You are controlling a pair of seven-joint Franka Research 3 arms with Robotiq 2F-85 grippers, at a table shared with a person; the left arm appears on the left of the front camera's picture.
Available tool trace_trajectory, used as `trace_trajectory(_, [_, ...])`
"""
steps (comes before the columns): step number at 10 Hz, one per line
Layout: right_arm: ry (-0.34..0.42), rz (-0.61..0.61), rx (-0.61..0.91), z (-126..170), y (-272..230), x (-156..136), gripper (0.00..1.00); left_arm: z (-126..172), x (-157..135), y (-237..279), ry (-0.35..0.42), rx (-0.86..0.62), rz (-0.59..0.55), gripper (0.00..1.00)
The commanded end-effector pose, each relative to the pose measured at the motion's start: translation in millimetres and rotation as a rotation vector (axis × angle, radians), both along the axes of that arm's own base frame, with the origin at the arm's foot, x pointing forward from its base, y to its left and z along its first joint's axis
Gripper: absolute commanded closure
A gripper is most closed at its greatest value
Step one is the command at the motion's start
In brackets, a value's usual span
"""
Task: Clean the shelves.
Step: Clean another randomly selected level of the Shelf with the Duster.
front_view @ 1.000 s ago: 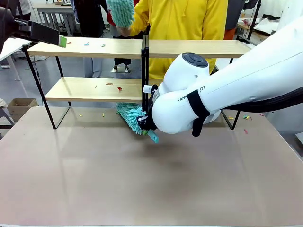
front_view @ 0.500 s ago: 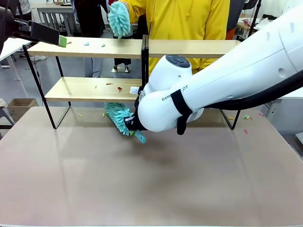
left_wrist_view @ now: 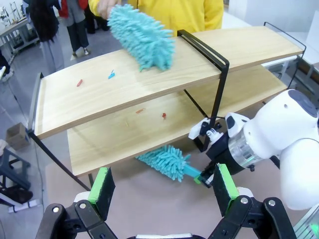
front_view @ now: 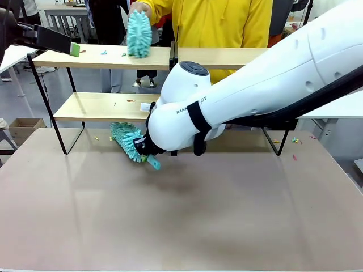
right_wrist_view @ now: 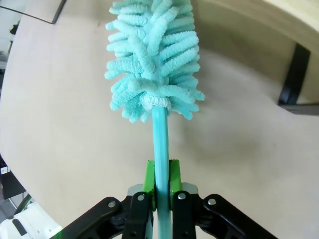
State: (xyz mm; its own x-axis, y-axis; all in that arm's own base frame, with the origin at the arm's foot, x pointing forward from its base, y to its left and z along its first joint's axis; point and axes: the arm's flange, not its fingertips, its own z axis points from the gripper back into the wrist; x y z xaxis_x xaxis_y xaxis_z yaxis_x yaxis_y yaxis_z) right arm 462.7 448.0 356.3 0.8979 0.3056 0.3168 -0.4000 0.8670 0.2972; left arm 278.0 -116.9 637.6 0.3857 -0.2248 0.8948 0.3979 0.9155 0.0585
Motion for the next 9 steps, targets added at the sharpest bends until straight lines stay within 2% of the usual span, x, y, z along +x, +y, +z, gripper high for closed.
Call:
trace_trajectory(1, [-0.010, 0.052, -0.015, 3, 21, 17, 0.87, 0, 0, 0, -0.002, 0.000, 0.002, 0.00])
trace_trajectory(7, [0.038, 0.261, -0.049, 6, 48, 43, 0.87, 0, 0, 0, -0.002, 0.000, 0.002, 0.00])
trace_trajectory(9, [0.098, 0.397, -0.031, 22, 36, 47, 0.87, 0, 0, 0, -0.002, 0.000, 0.002, 0.00])
